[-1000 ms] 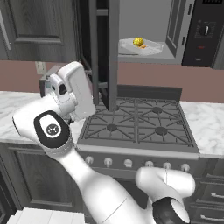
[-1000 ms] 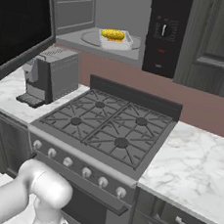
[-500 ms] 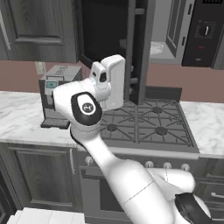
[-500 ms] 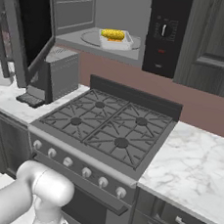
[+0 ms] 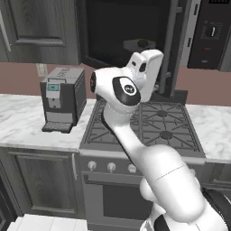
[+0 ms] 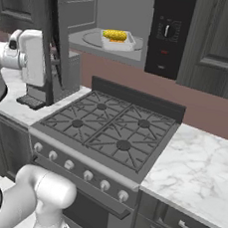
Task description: Place the tupperware containing the shrimp and corn meal in the microwave. Close the microwave door and press the start button to reheat the meal.
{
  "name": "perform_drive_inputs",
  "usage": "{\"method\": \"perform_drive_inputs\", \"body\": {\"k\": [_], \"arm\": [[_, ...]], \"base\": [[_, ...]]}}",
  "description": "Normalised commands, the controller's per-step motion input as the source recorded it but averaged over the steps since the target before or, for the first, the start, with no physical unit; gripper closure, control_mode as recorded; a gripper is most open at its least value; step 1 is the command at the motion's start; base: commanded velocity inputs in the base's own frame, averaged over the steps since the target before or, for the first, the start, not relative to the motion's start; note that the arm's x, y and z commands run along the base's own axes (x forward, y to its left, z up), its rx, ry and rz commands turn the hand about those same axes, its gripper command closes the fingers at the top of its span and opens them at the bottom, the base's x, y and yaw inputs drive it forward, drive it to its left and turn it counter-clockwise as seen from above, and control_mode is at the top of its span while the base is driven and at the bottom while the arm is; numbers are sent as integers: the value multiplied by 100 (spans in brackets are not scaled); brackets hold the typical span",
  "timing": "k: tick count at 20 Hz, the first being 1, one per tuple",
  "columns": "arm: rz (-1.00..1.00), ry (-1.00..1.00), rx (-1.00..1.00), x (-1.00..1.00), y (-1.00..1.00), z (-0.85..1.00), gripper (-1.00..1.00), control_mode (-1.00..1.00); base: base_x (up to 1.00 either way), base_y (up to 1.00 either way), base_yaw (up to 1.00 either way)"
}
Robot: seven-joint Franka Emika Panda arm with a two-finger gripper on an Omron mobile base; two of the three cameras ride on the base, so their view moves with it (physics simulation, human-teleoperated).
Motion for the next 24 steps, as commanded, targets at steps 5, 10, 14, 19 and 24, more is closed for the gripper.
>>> {"method": "perform_drive_inputs", "body": {"k": [5,10,14,19,24], "arm": [[5,0,12,67,-68,0,-100,-100],[14,0,7,78,-41,0,-100,-100],[23,0,6,76,-34,0,-100,-100],[26,0,6,84,-31,0,-100,-100],[28,0,4,84,-26,0,-100,-100]], "base": [[0,0,0],[0,0,0],[0,0,0],[0,0,0],[0,0,0]]}}
